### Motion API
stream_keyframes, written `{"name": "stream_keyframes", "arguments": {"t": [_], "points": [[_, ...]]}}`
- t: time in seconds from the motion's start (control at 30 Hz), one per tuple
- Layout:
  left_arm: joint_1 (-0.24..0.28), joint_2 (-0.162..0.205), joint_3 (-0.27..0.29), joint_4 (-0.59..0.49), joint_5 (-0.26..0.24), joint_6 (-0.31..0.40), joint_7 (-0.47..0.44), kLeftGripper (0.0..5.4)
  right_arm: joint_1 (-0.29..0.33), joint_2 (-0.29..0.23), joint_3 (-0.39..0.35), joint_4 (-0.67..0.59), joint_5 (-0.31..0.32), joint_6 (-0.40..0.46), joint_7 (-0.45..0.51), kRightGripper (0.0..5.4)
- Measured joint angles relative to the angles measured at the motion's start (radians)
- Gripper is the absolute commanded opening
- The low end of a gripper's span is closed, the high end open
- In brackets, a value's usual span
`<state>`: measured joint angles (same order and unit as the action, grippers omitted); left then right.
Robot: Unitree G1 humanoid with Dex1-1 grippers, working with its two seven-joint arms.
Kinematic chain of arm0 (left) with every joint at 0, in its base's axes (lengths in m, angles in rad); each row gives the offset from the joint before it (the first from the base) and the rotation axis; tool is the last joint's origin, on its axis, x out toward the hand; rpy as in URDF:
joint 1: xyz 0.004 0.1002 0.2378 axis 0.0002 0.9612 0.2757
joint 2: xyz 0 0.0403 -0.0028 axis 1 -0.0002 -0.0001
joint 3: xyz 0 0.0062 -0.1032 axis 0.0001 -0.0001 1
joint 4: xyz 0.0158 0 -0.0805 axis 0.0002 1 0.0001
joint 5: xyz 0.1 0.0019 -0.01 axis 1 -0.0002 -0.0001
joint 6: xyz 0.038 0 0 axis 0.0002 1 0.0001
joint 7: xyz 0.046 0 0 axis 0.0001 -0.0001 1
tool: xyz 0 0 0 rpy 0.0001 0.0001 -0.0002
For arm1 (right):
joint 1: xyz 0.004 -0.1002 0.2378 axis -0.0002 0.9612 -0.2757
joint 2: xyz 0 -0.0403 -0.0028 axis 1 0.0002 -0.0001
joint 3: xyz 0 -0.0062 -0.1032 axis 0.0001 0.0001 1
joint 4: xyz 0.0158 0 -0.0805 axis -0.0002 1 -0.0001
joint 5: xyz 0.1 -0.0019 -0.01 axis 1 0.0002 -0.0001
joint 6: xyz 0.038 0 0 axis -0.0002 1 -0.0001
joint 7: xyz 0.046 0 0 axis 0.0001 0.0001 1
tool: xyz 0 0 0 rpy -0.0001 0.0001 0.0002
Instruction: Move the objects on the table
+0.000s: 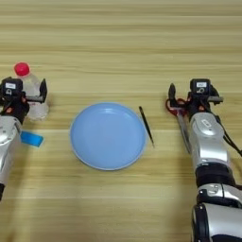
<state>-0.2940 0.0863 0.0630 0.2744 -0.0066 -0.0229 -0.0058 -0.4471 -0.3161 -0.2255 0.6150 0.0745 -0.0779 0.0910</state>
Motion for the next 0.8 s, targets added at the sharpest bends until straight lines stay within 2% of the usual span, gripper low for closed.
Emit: {"name": "stream_keyframes", "arguments": {"t": [0.2,0.43,0.8], "points": [[0.000,0.002,-0.009,0.001,0.002,-0.002,-0.002,5.40,0.000,0.000,0.000,0.000,0.000,0.000,0.000,5.37],[0.000,0.003,-0.014,0.002,0.002,-0.004,-0.009,4.62,0.000,0.002,0.000,-0.003,0.000,0.000,0.000,5.40],[0.000,0.002,-0.021,0.002,0.001,-0.009,-0.022,3.70,0.000,0.003,0.000,-0.012,0.000,0.000,0.000,5.40]]}}
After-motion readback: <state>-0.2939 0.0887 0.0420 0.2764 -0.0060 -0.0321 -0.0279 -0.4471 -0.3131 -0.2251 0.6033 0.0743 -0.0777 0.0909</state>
